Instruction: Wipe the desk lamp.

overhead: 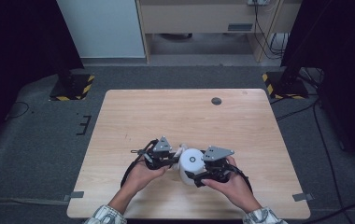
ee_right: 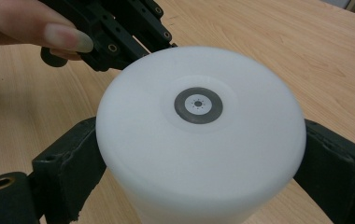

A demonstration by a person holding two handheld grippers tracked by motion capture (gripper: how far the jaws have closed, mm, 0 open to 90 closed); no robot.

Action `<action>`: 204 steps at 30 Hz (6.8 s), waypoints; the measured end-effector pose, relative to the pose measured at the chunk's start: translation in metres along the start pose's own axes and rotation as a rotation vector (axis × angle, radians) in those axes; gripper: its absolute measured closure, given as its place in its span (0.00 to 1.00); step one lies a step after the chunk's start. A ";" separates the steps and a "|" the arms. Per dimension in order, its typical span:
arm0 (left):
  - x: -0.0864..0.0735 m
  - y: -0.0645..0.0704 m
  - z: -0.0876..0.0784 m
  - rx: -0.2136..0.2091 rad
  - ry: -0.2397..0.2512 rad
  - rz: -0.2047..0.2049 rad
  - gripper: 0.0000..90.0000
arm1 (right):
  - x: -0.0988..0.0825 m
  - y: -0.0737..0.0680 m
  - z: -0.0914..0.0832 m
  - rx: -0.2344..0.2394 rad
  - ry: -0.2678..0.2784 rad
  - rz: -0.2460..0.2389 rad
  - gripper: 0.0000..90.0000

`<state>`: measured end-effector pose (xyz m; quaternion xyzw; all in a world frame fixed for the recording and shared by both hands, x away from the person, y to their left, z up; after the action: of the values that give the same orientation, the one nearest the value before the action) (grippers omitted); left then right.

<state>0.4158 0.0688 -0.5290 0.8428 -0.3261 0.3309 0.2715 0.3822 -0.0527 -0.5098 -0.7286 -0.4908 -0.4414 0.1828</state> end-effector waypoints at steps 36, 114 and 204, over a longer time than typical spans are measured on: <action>-0.018 -0.003 0.012 0.011 -0.047 0.009 0.86 | 0.000 0.001 0.000 -0.002 -0.004 -0.003 0.10; -0.044 0.050 -0.036 -0.050 0.045 0.016 0.86 | 0.022 0.016 -0.016 -0.019 0.047 0.082 0.27; -0.034 0.095 -0.017 -0.159 0.030 0.065 0.86 | 0.022 0.017 -0.014 -0.003 0.065 0.088 0.27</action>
<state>0.3209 0.0317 -0.5204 0.8025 -0.3745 0.3255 0.3314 0.3939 -0.0580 -0.4810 -0.7350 -0.4513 -0.4572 0.2169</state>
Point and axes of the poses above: each handheld gripper's, and its own axes: z roughly forward along the jaws, x roughly out of its top, y roughly to its right, the point moved 8 cm from there along z, roughly forward along the jaws, and after that the axes turned 13 degrees about -z, right-handed, at the moved point
